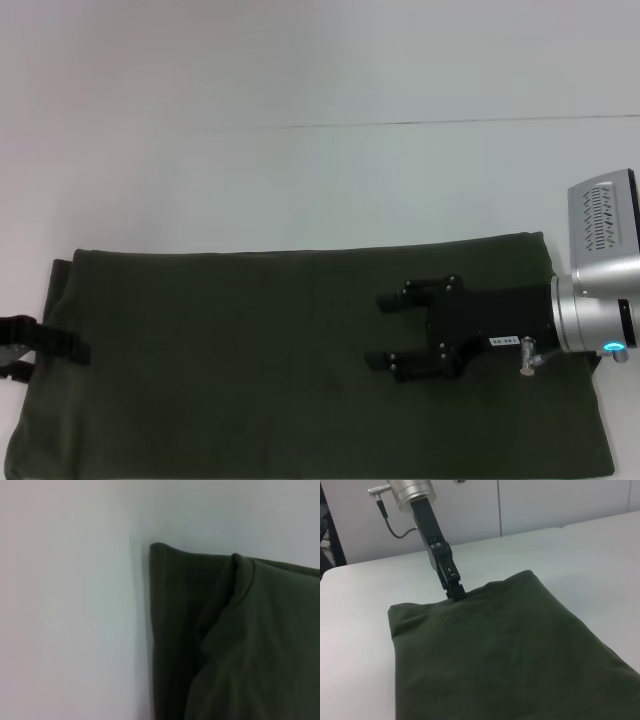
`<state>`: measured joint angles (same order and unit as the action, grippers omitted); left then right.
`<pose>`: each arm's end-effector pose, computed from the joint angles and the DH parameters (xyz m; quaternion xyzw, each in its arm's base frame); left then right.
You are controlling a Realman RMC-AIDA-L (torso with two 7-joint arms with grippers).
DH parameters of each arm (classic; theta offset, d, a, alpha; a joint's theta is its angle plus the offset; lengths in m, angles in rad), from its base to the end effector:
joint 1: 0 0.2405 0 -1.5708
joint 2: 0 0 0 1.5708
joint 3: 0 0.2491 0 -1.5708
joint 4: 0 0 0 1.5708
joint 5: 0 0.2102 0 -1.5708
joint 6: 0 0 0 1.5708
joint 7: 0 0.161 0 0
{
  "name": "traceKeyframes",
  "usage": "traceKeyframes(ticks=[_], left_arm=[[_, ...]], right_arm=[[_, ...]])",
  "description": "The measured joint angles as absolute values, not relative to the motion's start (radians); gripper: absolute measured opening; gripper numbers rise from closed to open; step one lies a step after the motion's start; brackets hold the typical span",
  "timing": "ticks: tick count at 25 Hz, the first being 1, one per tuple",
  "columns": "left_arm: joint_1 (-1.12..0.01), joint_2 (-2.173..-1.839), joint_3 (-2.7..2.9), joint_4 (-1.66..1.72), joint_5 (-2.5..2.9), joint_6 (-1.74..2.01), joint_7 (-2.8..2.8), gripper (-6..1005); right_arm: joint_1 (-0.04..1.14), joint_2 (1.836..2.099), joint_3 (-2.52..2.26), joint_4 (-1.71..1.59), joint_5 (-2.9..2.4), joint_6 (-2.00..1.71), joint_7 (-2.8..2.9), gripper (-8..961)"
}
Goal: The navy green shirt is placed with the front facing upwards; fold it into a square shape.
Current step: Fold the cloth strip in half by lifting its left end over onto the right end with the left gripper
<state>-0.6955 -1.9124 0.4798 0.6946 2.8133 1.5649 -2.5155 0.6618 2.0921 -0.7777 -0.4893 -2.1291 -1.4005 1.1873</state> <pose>-0.3312 0.3473 0.0625 -0.7132 -0.6827 0.0417 0.1535 0.2392 0.3411 -0.0664 -0.9779 0.1188 0.1480 0.0877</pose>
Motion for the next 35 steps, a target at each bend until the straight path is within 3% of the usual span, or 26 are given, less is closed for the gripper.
traceKeyframes(ticks=[35], left_arm=[[-0.710,-1.914,0.474,0.617,2.778,1.555,-2.511,881]], right_arm=[[0.662,2.092,-0.778,-0.489,-2.131,-1.402,1.187,792]])
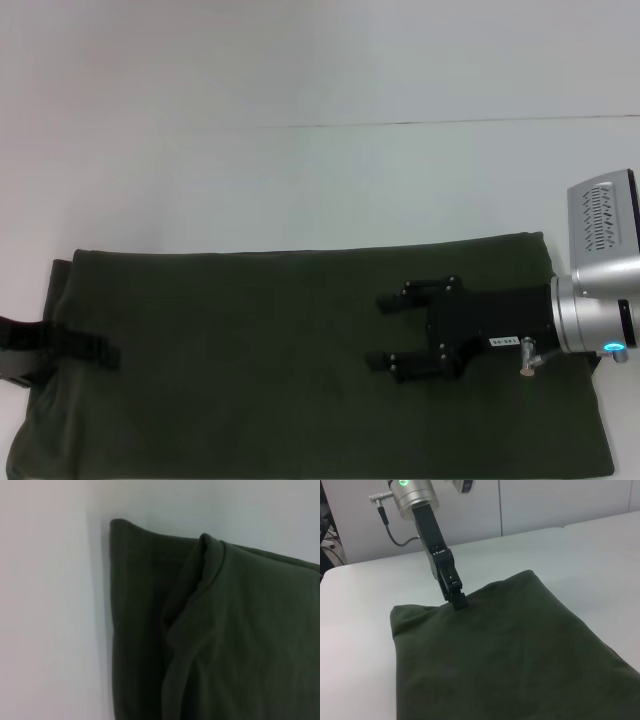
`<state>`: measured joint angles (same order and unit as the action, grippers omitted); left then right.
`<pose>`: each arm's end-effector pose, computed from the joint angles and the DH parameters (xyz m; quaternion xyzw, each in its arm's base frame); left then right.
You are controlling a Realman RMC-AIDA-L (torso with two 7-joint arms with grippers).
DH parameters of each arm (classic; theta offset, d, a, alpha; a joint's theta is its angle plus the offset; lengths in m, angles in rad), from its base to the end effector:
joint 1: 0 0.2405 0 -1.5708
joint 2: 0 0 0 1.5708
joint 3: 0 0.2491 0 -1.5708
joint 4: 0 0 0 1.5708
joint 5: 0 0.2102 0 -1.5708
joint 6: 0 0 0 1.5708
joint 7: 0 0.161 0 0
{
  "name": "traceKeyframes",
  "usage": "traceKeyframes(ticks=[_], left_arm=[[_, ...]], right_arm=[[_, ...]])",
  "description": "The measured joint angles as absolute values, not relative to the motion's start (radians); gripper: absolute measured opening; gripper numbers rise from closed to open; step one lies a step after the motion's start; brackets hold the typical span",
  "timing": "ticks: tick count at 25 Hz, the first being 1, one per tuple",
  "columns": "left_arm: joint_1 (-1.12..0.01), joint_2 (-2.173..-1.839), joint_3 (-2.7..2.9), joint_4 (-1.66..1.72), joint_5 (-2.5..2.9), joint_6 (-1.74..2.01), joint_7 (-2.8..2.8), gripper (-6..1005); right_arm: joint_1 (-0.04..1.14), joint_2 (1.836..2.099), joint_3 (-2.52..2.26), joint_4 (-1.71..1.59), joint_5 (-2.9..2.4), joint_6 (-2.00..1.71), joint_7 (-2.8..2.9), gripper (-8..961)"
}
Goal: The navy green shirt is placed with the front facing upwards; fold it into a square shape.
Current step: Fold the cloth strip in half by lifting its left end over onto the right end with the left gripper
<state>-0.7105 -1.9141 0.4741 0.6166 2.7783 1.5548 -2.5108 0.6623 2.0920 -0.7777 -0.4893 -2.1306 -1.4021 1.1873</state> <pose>-0.3240 0.3460 0.0446 -0.7139 -0.6895 0.0251 0.1196 0.2390 0.3409 -0.0664 -0.9781 0.1183 0.1477 0.0867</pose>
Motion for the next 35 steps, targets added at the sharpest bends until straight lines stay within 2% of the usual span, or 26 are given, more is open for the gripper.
traceKeyframes(ticks=[20,35], left_arm=[[-0.698,-1.905,0.483,0.719,2.827,1.574,-2.537,877],[-0.702,-1.912,0.519,0.707,2.830,1.545,-2.538,873]], right_arm=[[0.658,2.092,-0.778,-0.489,-2.128,-1.404,1.187,792],[0.664,2.091,-0.778,-0.489,-2.125,-1.402,1.187,792]])
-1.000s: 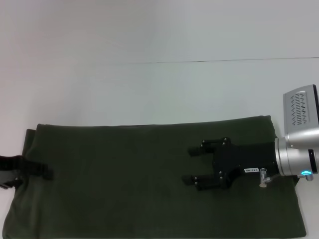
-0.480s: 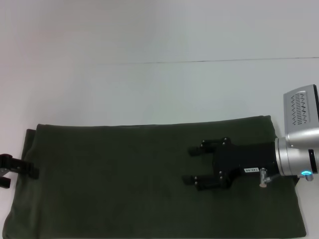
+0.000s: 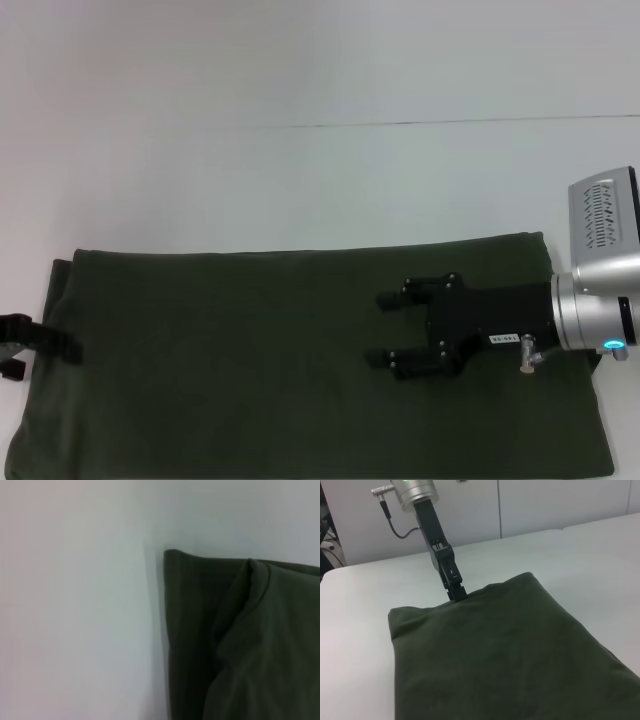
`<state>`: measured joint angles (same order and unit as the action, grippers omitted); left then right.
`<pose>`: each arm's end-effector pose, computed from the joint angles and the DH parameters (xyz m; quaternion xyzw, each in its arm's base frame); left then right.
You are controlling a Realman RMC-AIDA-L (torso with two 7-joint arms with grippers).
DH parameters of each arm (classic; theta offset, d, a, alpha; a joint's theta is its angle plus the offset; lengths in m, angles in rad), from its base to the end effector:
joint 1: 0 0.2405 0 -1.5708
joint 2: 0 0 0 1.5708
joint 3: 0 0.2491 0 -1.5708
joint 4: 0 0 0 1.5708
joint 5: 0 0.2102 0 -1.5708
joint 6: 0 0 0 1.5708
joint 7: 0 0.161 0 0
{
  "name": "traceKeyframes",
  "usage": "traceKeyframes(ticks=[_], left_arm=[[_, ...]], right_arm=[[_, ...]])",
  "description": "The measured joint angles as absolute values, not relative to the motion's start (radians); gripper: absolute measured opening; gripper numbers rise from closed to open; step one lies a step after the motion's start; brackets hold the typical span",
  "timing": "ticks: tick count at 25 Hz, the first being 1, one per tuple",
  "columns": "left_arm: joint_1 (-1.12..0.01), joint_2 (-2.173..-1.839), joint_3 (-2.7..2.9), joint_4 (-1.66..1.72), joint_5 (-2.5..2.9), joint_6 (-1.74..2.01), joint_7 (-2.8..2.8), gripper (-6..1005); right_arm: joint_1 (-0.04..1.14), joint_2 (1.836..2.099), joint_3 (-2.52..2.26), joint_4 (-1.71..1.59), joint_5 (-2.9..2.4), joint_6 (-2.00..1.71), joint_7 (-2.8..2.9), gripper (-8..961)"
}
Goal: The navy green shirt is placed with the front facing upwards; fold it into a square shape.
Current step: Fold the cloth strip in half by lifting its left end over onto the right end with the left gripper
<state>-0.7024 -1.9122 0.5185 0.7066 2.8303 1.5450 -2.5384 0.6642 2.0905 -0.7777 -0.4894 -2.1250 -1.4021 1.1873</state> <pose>-0.3318 0.3517 0.0647 -0.7130 -0.6776 0.0616 0.1693 0.2381 0.3422 -0.0655 -0.9777 0.1176 0.1497 0.0884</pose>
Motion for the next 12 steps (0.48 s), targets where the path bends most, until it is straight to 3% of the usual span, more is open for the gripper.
traceKeyframes(ticks=[12], left_arm=[[-0.704,-1.916,0.525,0.690,2.830,1.525,-2.544,870]], right_arm=[[0.668,2.090,-0.778,-0.492,-2.124,-1.398,1.187,792]])
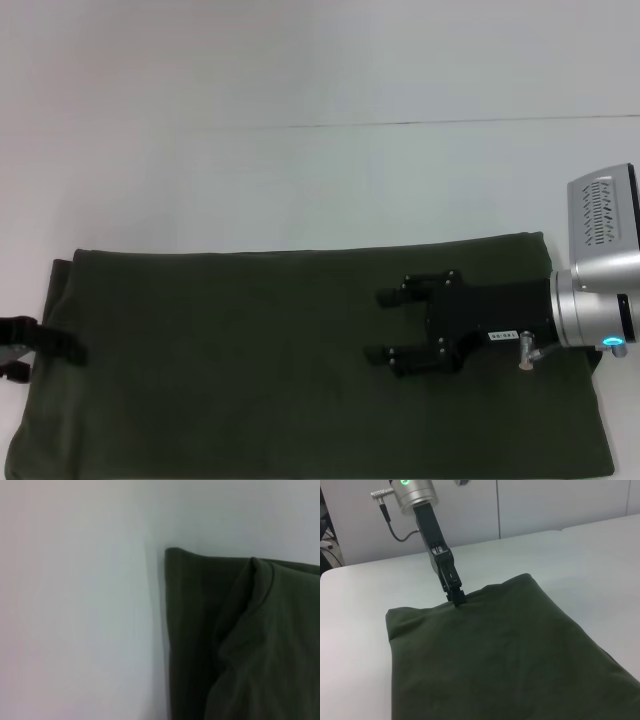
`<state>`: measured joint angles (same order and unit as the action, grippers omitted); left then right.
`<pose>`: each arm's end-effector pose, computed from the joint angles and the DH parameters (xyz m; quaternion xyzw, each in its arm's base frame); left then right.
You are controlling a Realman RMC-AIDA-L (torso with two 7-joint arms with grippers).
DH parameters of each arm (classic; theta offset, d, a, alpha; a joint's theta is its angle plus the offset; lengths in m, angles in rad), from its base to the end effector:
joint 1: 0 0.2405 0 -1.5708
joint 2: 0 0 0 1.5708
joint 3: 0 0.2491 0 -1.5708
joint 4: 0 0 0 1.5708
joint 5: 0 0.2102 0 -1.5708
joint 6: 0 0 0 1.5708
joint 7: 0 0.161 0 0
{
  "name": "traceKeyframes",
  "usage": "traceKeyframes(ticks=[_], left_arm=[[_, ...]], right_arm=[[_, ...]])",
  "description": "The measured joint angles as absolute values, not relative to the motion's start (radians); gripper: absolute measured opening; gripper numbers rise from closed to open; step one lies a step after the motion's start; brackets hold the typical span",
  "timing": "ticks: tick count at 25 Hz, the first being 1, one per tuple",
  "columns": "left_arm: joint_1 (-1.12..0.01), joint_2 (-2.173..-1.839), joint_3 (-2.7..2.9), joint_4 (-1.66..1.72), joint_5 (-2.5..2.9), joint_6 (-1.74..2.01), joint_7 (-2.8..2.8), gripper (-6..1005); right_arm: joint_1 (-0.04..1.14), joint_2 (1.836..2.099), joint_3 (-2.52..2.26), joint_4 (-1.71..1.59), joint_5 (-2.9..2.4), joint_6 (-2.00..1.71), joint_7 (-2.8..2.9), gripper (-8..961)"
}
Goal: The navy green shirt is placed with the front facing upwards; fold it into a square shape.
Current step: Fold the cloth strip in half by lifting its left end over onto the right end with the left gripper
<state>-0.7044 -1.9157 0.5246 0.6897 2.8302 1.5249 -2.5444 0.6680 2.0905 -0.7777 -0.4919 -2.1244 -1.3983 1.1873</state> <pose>-0.3328 0.3522 0.0599 -0.7110 -0.6795 0.0626 0.1697 0.2369 0.3441 -0.0650 -0.9779 0.1152 0.1490 0.0907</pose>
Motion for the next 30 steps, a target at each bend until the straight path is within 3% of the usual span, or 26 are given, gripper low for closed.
traceKeyframes(ticks=[30], left_arm=[[-0.710,-1.919,0.520,0.644,2.798,1.521,-2.551,863]], right_arm=[[0.667,2.089,-0.778,-0.492,-2.125,-1.399,1.187,791]])
